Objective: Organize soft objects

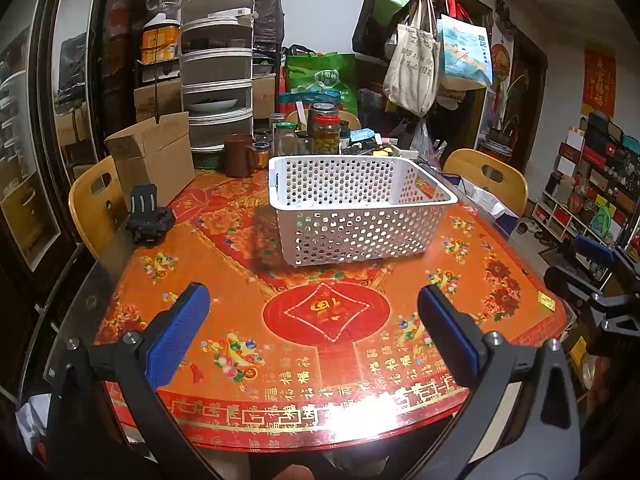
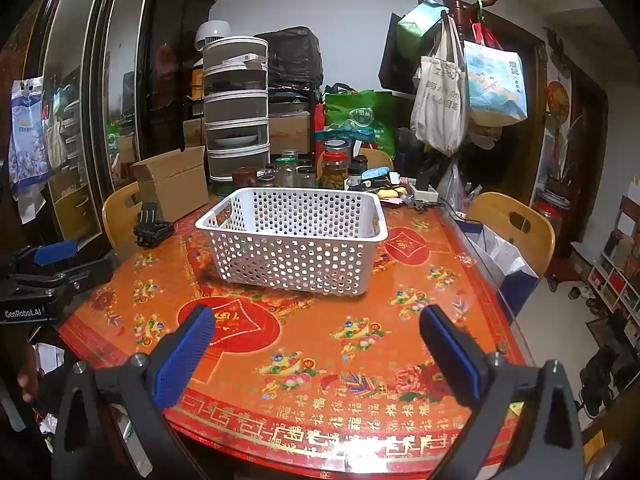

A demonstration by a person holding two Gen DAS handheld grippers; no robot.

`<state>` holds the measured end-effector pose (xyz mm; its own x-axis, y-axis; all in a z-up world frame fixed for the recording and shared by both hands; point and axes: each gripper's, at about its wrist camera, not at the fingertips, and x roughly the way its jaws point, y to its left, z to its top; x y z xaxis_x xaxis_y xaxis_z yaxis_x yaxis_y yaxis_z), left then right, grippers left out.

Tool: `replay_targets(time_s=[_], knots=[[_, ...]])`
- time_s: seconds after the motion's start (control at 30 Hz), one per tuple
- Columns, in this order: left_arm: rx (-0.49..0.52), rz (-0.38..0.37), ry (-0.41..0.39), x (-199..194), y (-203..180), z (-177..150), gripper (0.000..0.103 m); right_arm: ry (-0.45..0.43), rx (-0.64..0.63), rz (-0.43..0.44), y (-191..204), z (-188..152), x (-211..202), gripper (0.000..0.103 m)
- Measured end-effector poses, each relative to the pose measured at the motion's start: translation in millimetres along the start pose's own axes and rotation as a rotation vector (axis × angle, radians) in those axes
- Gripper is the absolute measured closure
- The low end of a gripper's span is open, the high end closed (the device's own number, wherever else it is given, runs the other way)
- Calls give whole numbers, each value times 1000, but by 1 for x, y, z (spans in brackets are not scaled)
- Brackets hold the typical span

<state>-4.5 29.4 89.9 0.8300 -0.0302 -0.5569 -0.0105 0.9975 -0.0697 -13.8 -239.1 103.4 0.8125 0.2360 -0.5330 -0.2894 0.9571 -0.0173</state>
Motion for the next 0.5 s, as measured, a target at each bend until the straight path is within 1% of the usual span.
replay_targets(time_s=[0.5], knots=[[20,-8,4,1,1,-2,0,-8,-1,2,-1,2,-4,1]])
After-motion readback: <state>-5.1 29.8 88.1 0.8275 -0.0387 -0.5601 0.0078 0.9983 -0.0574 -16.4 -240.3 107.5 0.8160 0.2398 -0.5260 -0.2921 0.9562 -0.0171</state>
